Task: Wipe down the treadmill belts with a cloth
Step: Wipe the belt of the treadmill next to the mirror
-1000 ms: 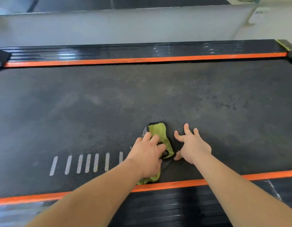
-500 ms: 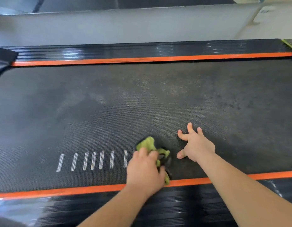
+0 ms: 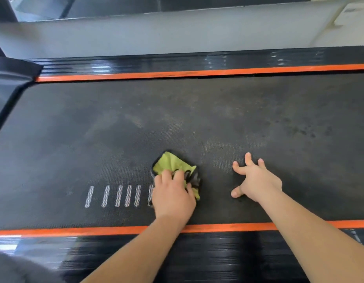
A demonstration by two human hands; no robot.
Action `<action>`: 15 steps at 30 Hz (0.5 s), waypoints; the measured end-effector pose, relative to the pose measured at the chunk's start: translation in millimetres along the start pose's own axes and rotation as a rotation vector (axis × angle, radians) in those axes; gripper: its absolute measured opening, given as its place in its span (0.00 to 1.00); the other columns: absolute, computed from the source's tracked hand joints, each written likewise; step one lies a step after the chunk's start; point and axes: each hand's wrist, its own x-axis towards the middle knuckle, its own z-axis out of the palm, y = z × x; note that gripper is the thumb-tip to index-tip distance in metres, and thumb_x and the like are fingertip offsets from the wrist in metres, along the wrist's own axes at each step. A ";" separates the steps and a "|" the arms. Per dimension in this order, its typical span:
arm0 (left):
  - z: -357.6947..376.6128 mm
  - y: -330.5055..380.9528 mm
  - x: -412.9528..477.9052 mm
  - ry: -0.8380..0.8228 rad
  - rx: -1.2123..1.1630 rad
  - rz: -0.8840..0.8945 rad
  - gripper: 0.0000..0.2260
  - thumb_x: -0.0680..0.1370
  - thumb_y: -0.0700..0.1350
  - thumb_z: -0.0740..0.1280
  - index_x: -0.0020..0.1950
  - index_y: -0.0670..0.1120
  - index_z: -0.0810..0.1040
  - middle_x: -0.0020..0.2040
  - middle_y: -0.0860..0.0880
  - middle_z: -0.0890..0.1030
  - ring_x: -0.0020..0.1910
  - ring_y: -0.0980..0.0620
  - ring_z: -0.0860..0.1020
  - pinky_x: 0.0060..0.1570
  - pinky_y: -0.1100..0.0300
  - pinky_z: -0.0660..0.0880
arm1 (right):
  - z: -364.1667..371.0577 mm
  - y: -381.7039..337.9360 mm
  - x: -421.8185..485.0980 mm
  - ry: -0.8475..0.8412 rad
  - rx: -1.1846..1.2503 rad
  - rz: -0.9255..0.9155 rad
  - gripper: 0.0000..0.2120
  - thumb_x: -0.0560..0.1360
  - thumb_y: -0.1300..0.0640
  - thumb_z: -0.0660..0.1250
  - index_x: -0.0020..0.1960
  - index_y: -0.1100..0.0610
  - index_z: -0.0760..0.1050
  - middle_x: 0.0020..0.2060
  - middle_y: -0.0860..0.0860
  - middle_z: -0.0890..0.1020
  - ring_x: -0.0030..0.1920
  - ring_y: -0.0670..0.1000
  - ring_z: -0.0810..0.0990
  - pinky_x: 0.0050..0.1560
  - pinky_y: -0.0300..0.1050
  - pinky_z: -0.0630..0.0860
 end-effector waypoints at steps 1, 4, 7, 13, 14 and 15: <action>4.8 15.5 -8.3 -0.041 -0.016 0.078 0.16 0.77 0.58 0.65 0.61 0.53 0.78 0.60 0.47 0.74 0.59 0.42 0.70 0.57 0.48 0.76 | 1.0 0.5 -1.7 -0.005 0.004 0.003 0.48 0.73 0.41 0.76 0.80 0.30 0.47 0.82 0.42 0.36 0.82 0.54 0.38 0.63 0.62 0.75; 3.1 50.1 -25.4 -0.313 0.020 0.335 0.24 0.76 0.66 0.63 0.64 0.53 0.76 0.64 0.48 0.70 0.64 0.43 0.66 0.63 0.47 0.73 | 7.3 3.9 -0.9 0.062 -0.012 -0.006 0.39 0.78 0.45 0.71 0.79 0.28 0.50 0.82 0.42 0.38 0.83 0.53 0.39 0.61 0.59 0.76; -9.5 51.0 -11.0 -0.441 0.123 0.447 0.29 0.74 0.68 0.66 0.69 0.53 0.72 0.68 0.47 0.67 0.67 0.43 0.64 0.66 0.45 0.71 | 7.1 5.0 -1.2 0.061 -0.008 -0.010 0.38 0.80 0.47 0.68 0.79 0.29 0.49 0.82 0.42 0.38 0.83 0.54 0.40 0.62 0.59 0.75; -44.0 -7.5 35.8 -0.348 0.340 0.445 0.22 0.78 0.56 0.66 0.72 0.55 0.70 0.70 0.48 0.67 0.69 0.44 0.66 0.65 0.47 0.74 | -3.3 -0.6 -8.1 -0.013 0.039 0.025 0.49 0.73 0.41 0.77 0.80 0.30 0.47 0.81 0.40 0.35 0.82 0.52 0.36 0.67 0.63 0.72; -53.9 -26.4 45.7 -0.347 0.361 0.363 0.23 0.78 0.57 0.66 0.73 0.56 0.69 0.71 0.48 0.67 0.70 0.43 0.66 0.65 0.46 0.74 | -2.8 -1.5 -9.0 -0.020 0.030 0.029 0.49 0.73 0.41 0.77 0.80 0.30 0.47 0.81 0.40 0.35 0.82 0.52 0.36 0.67 0.63 0.73; -63.5 -45.0 54.0 -0.349 0.380 0.260 0.25 0.78 0.60 0.66 0.74 0.57 0.68 0.71 0.47 0.67 0.71 0.43 0.65 0.65 0.45 0.73 | -1.4 -1.5 -7.6 -0.019 0.027 0.029 0.49 0.73 0.42 0.77 0.80 0.30 0.46 0.81 0.40 0.35 0.82 0.52 0.36 0.66 0.63 0.74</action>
